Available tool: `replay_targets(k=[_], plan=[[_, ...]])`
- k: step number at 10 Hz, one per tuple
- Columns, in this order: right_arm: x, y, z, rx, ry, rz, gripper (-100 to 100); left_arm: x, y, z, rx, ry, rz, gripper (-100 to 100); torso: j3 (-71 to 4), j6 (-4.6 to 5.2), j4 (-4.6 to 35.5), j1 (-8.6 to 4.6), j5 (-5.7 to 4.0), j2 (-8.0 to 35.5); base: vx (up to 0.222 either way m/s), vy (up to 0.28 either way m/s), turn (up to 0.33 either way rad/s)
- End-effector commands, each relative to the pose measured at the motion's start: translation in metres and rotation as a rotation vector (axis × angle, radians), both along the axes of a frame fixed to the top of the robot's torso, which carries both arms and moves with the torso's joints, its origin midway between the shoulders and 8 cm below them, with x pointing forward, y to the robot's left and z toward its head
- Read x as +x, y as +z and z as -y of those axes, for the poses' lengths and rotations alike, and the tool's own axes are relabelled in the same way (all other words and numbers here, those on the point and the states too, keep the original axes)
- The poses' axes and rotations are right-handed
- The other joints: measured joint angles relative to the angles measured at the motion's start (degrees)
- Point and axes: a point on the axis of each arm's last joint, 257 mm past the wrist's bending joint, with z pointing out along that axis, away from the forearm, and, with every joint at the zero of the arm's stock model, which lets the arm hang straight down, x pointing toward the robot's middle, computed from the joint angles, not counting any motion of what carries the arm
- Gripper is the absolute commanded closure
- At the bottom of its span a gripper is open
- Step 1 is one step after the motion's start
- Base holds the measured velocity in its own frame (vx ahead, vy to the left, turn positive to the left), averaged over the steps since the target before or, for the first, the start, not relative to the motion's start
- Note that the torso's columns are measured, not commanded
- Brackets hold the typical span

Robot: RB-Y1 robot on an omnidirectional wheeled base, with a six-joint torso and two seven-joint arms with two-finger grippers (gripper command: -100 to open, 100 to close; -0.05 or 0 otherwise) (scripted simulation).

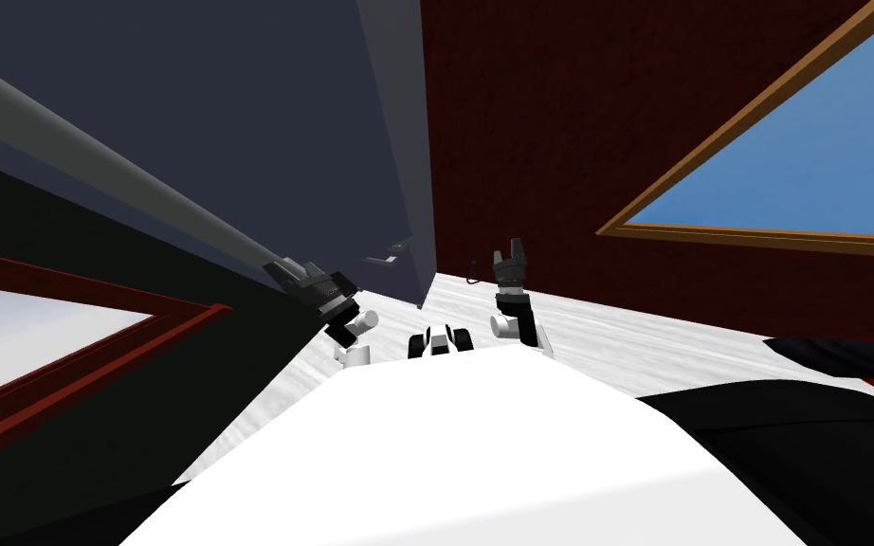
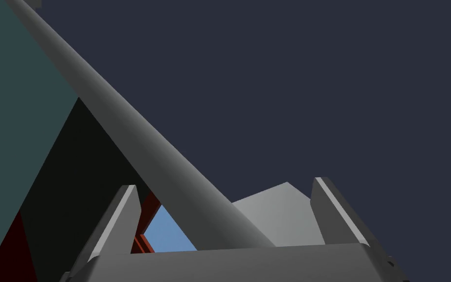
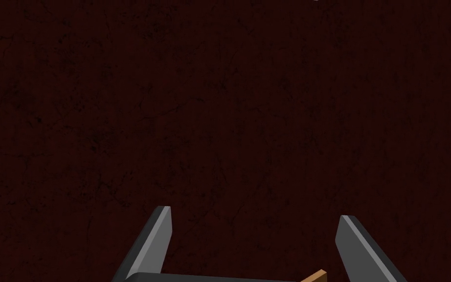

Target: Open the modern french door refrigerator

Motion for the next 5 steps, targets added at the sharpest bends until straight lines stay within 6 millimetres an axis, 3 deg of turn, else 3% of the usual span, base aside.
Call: replay_targets(k=[1, 5], plan=[[0.0000, 0.0000, 0.0000, 0.000, 0.000, 0.000, 0, 0.0012, -0.0001, 0.0001, -0.001, -0.002, -0.004, 0, -0.06, 0.07, -0.11, 0.06, 0.08, -0.14, 0.008, -0.001, -0.017], [0.0000, 0.0000, 0.0000, 0.000, 0.000, 0.000, 0, 0.0038, -0.0037, 0.0005, -0.005, -0.006, -0.015, 0, -0.29, 0.17, -0.25, 0.17, 0.15, -0.48, 0.001, -0.001, -0.003]])
